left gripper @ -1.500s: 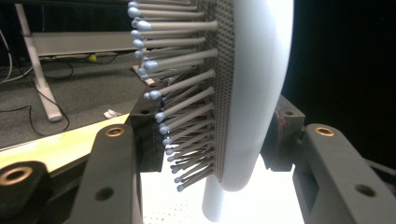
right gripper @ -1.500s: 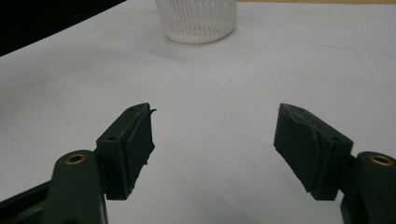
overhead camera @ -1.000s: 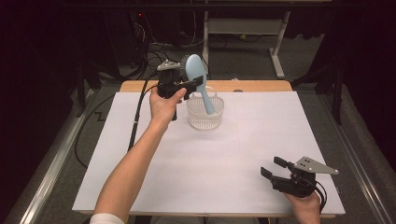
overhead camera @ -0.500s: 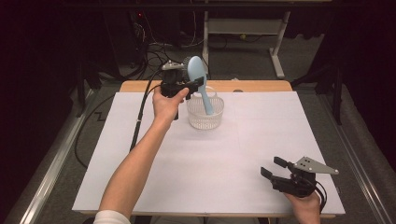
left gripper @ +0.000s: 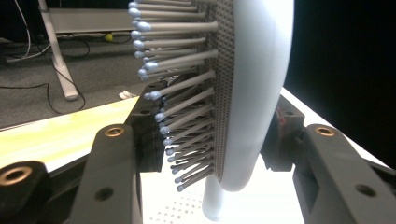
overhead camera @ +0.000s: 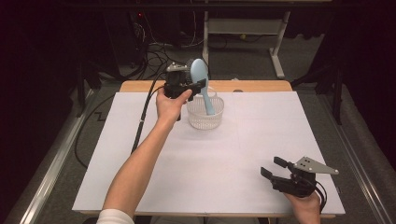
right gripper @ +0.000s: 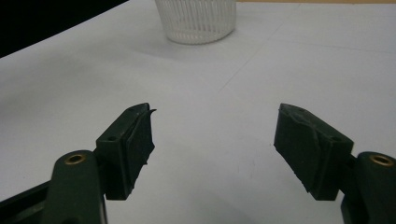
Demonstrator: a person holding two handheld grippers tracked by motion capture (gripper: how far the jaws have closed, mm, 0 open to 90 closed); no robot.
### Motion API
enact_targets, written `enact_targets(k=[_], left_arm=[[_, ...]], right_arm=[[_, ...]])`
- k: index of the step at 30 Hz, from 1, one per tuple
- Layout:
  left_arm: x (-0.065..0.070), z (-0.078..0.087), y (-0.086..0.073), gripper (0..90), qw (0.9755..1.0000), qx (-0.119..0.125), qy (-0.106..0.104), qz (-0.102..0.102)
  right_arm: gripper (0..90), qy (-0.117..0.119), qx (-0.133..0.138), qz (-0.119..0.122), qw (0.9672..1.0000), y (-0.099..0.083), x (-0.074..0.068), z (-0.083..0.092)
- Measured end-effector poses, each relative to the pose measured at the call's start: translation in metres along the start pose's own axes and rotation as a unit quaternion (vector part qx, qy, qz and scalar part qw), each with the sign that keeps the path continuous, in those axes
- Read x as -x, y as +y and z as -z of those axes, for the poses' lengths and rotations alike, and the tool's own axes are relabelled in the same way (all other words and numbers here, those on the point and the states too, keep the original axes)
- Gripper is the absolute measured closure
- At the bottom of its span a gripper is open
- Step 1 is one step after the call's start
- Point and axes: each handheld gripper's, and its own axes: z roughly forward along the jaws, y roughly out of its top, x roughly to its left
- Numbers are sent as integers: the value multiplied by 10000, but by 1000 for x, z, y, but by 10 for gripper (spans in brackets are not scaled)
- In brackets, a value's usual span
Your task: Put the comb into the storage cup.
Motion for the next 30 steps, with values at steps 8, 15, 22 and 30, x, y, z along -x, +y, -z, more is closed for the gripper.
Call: enact_targets(k=[8, 15, 22, 30], left_arm=[[1, -7, -3, 507, 10000, -86, 16, -13], [0, -11, -5, 506, 9998, -163, 81, -58], [1, -15, -7, 505, 9998, -186, 92, -58], [1, -21, -11, 505, 9994, -287, 143, -86]], right_arm=[[286, 16, -9, 1, 10000, 0, 0, 0], [287, 15, -8, 8, 10000, 0, 0, 0], [288, 19, -10, 6, 10000, 0, 0, 0], [288, 14, -11, 29, 10000, 0, 1, 0]])
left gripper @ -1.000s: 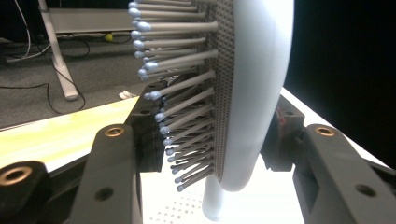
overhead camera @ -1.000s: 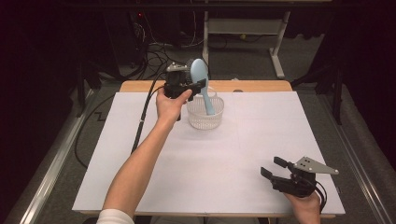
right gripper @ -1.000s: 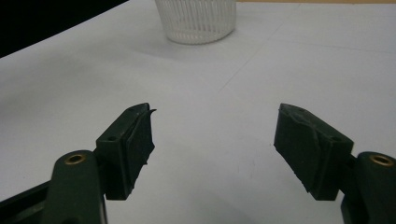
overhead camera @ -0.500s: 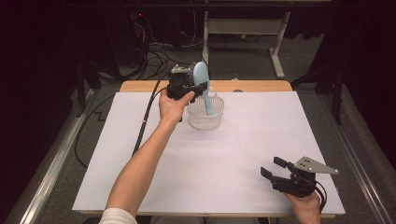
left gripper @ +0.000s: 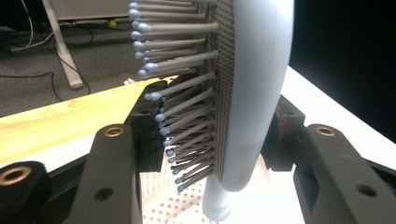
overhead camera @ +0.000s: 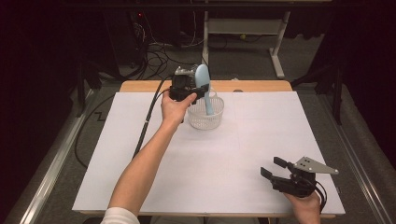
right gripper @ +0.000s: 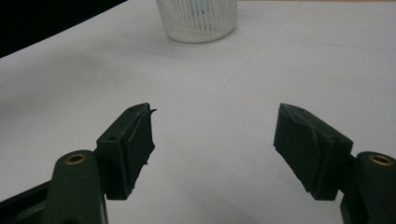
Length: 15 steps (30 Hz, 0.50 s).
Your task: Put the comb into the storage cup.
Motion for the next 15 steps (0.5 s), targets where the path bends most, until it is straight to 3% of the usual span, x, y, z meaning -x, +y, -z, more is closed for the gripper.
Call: enact_targets(k=[15], left_arm=[[4, -9, -5, 504, 9999, -129, -19, 11]], right_arm=[[289, 10, -3, -9, 10000, 0, 0, 0]])
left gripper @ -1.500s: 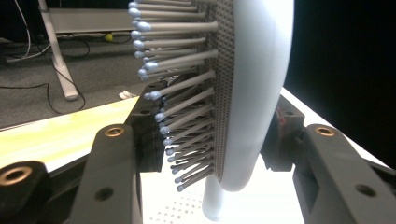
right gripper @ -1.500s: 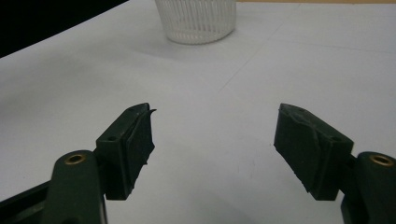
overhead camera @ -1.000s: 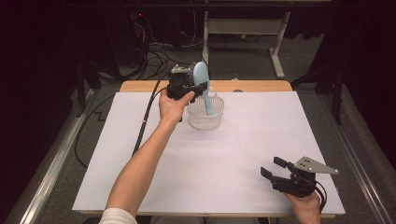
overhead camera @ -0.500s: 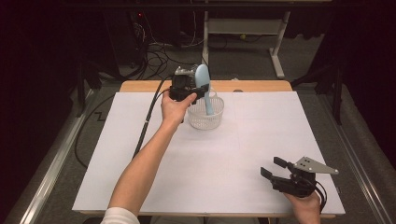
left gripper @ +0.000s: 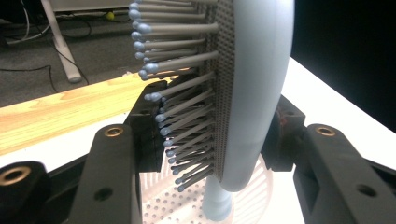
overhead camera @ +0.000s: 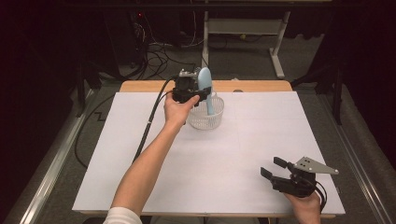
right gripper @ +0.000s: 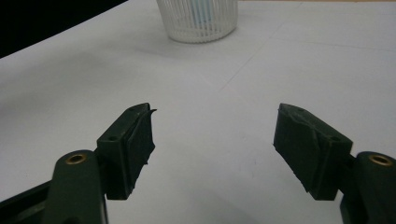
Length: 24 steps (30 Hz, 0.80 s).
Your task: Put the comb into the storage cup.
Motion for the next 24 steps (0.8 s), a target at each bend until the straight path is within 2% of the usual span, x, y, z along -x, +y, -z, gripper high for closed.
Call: enact_targets(k=[24], left_arm=[[4, -10, -9, 498, 9999, -92, -57, -47]], right_arm=[[290, 2, -16, -3, 10000, 0, 0, 0]])
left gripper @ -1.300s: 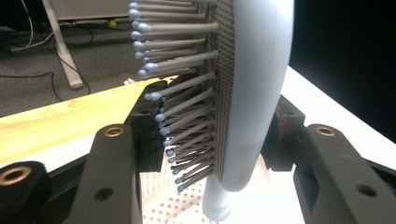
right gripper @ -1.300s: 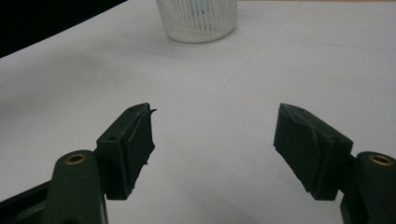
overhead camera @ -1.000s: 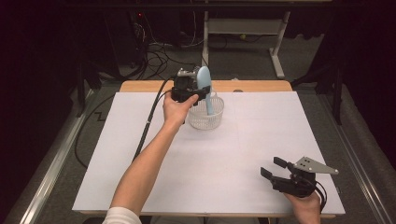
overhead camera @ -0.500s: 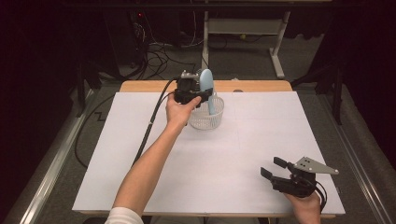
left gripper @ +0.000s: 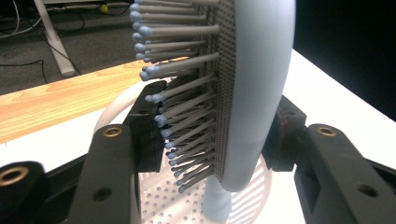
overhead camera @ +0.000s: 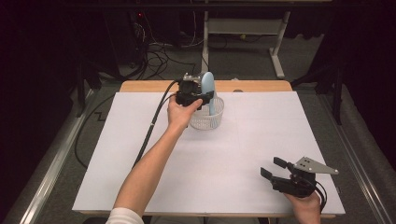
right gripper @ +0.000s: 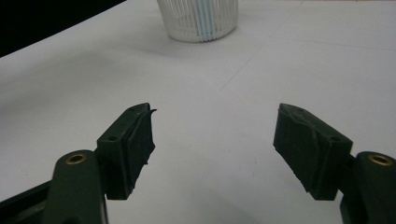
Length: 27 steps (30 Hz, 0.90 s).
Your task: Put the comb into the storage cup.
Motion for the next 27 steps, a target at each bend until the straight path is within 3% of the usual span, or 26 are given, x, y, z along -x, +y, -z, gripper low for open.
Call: enact_targets(k=[15, 20, 27], left_arm=[[-2, 3, 0, 486, 10000, -42, -19, -69], [-3, 3, -2, 484, 9995, -116, -111, -278], [-4, 4, -1, 481, 9994, -137, -143, -294]], right_arm=[[291, 13, -23, 1, 10000, 0, 0, -1], [291, 19, -21, 8, 10000, 0, 0, -1], [291, 16, -22, -3, 10000, 0, 0, -1]])
